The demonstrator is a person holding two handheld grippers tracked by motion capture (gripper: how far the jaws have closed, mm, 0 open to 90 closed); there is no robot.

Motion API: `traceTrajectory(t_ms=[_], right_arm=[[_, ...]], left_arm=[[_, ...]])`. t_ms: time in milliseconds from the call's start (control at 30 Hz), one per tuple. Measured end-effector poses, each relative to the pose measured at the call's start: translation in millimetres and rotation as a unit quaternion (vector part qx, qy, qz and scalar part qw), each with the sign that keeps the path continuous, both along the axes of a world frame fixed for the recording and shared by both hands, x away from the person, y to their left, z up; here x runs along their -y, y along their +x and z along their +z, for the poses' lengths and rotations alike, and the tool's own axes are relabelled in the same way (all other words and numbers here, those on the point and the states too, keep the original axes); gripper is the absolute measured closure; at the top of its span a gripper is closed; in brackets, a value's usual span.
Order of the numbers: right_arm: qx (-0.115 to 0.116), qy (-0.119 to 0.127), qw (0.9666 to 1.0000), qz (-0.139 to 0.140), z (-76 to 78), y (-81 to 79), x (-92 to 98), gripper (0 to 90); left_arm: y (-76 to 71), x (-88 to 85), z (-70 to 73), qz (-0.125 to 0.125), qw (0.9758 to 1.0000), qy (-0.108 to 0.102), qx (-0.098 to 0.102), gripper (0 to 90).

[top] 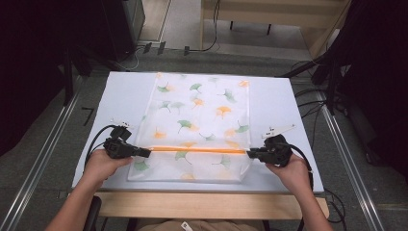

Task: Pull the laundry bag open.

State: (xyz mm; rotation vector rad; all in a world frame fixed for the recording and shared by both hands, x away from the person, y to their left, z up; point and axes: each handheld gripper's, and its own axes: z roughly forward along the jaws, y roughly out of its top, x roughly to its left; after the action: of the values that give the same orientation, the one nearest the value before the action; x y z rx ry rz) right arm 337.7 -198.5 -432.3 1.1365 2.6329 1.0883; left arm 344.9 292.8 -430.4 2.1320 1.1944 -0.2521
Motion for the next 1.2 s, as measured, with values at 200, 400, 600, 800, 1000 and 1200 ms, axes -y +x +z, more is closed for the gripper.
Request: traceTrajectory(t_ms=[200,400,600,800,1000,1200], right_arm=[[0.000,-0.001,1.0000,0.000,-0.1,0.0,-0.1,85.1],[0.000,-0.001,1.0000,0.000,-0.2,0.2,0.1,85.1],[0.000,-0.001,1.0000,0.000,-0.2,0.2,0.2,85.1],[-0.001,-0.002,1.0000,0.000,-0.3,0.2,0.5,85.1],[-0.002,-0.002,1.0000,-0.001,-0.8,0.5,0.7,85.1],[-0.001,-0.004,1.0000,0.000,-0.9,0.5,-0.4,85.1]], left_arm=[[0.3,-0.2,-0.1,0.000,1.0000,0.000,0.000,90.0],[0.3,-1.5,0.3,-0.001,1.0000,0.000,-0.002,90.0],[0.2,-2.2,-0.2,0.000,1.0000,0.006,-0.003,90.0],[0.2,-5.9,-0.9,-0.002,1.0000,0.009,-0.003,90.0],[-2.2,-20.6,-1.3,0.013,0.9999,0.009,-0.005,90.0],[-4.0,-25.0,-1.4,0.017,0.9998,0.008,-0.005,90.0]])
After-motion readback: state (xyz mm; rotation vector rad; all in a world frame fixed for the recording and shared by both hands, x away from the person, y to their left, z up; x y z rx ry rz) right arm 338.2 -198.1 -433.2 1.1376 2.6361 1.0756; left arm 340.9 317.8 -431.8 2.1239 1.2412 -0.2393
